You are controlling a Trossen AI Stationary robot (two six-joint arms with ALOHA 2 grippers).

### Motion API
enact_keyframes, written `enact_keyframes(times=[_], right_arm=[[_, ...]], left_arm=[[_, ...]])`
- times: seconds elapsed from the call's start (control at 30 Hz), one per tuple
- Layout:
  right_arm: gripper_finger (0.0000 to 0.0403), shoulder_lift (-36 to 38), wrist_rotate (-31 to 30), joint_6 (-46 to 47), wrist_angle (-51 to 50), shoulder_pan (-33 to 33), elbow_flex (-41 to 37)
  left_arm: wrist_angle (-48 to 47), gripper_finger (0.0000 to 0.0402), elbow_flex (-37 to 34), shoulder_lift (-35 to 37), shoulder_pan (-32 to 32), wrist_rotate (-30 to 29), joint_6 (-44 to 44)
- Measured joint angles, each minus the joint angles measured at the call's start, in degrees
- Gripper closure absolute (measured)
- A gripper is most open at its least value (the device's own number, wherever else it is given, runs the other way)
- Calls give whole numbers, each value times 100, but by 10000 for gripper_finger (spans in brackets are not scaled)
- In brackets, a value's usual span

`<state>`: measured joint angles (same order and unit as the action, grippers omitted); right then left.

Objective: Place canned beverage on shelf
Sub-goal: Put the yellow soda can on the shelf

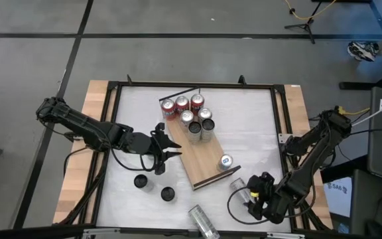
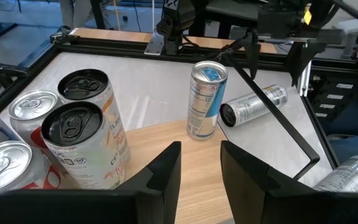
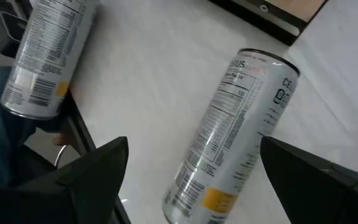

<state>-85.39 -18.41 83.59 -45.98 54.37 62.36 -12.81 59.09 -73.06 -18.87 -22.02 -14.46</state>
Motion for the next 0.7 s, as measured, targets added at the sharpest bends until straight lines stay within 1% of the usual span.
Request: enact_keyframes(times=[0.27,0.7], right_arm=[[40,-100,-64,20,133,0,-93],[40,-872,60,30,137,0,-93]], left_arm=[[-1,298,0,0,11,0,-33],[-1,298,0,0,11,0,4]])
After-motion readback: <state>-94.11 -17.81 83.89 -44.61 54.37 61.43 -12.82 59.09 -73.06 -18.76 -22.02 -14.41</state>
